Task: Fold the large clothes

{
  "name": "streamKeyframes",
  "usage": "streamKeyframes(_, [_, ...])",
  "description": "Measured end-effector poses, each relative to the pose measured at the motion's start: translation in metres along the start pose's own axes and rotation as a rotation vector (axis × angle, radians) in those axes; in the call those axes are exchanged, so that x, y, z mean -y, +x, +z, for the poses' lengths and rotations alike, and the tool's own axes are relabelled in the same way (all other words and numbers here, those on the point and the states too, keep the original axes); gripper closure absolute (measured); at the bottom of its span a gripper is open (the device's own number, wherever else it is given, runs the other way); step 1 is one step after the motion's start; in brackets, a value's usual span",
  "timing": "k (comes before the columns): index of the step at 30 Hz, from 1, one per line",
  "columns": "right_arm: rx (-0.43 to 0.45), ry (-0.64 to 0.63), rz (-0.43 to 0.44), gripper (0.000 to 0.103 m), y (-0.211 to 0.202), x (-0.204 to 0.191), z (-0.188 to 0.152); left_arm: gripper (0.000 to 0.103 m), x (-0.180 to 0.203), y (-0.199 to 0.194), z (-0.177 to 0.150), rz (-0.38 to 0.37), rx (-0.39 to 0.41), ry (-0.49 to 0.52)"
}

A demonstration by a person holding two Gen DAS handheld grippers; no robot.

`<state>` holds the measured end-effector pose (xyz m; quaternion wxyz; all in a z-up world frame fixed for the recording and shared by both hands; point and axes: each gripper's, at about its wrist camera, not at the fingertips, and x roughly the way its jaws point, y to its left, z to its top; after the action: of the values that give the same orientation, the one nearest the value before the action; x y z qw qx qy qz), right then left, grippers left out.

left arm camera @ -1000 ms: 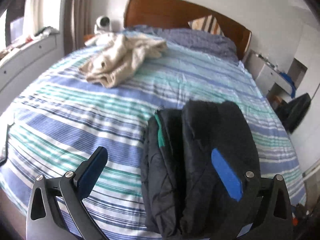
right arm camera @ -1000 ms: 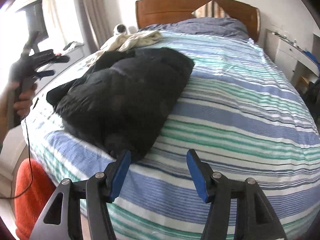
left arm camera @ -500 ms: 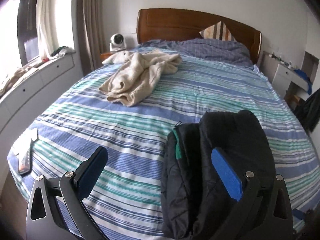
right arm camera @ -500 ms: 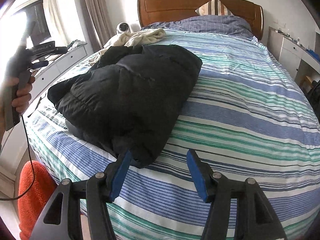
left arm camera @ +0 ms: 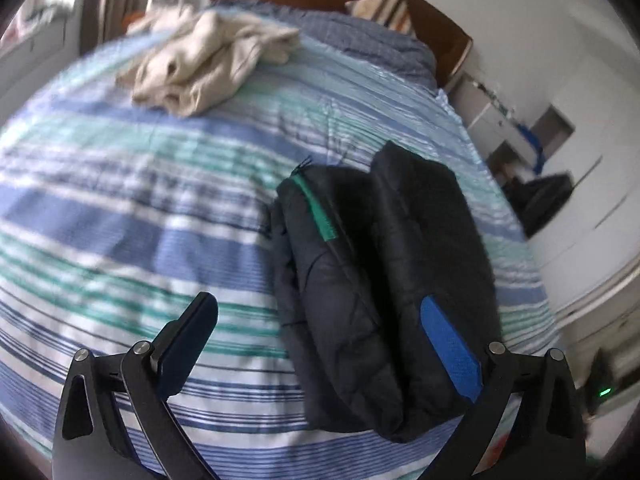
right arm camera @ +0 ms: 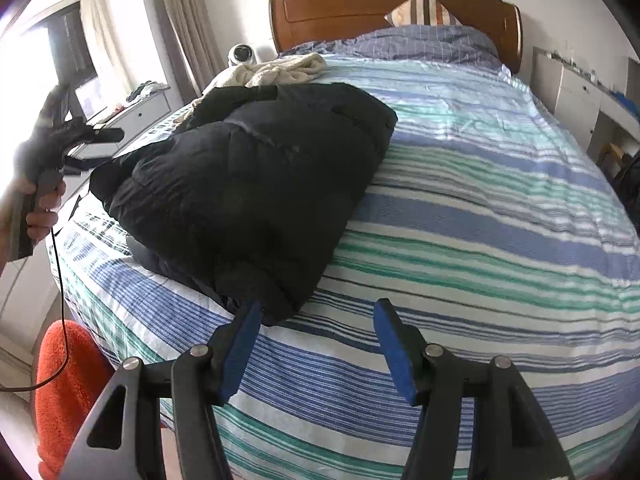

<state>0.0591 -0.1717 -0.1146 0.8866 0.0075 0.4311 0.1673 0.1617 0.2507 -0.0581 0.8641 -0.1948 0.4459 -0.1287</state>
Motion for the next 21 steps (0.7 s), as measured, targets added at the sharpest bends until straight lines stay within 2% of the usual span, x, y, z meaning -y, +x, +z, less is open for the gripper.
streamKeyframes(2, [-0.005,0.01,0.014,0.043,0.001,0.0,0.001,0.002,-0.007,0.007,0.004,-0.116,-0.042,-0.077])
streamKeyframes(4, [0.003,0.0,0.026,0.043,-0.001,-0.004,0.002,0.002,-0.006,0.013,0.007,-0.2,-0.073,-0.103])
streamKeyframes(5, [0.008,-0.01,0.03,0.043,-0.003,-0.006,0.002,0.002,-0.004,0.018,0.009,-0.217,-0.08,-0.102])
streamKeyframes(7, [0.017,-0.022,0.033,0.043,-0.006,-0.008,0.003,0.002,-0.008,0.03,0.012,-0.203,-0.093,-0.111])
streamKeyframes(9, [0.021,-0.025,0.034,0.043,-0.008,-0.008,0.003,0.002,-0.016,0.039,0.012,-0.202,-0.119,-0.153])
streamKeyframes(11, [0.026,-0.019,0.031,0.043,-0.01,-0.006,0.004,0.002,-0.022,0.04,0.01,-0.281,-0.131,-0.215])
streamKeyframes(12, [0.029,-0.012,0.028,0.043,-0.011,-0.004,0.004,0.002,-0.017,0.034,0.009,-0.352,-0.121,-0.225])
streamKeyframes(13, [0.031,-0.002,0.026,0.043,-0.011,-0.002,0.004,0.002,-0.01,0.029,0.01,-0.377,-0.113,-0.202])
streamKeyframes(14, [0.028,0.008,0.027,0.043,-0.01,0.0,0.004,0.002,0.0,0.024,0.011,-0.368,-0.107,-0.16])
streamKeyframes(15, [0.019,0.018,0.03,0.043,-0.007,0.001,0.004,0.002,0.014,0.02,0.013,-0.316,-0.106,-0.088])
streamKeyframes(18, [-0.002,0.032,0.042,0.043,0.0,0.002,0.004,0.002,0.053,0.026,0.013,-0.067,-0.126,0.089])
streamKeyframes(19, [-0.003,0.033,0.047,0.043,0.001,0.001,0.004,0.002,0.064,0.033,0.01,-0.004,-0.14,0.135])
streamKeyframes(21, [-0.002,0.027,0.06,0.043,0.0,-0.003,0.004,0.002,0.077,0.052,-0.001,0.066,-0.191,0.197])
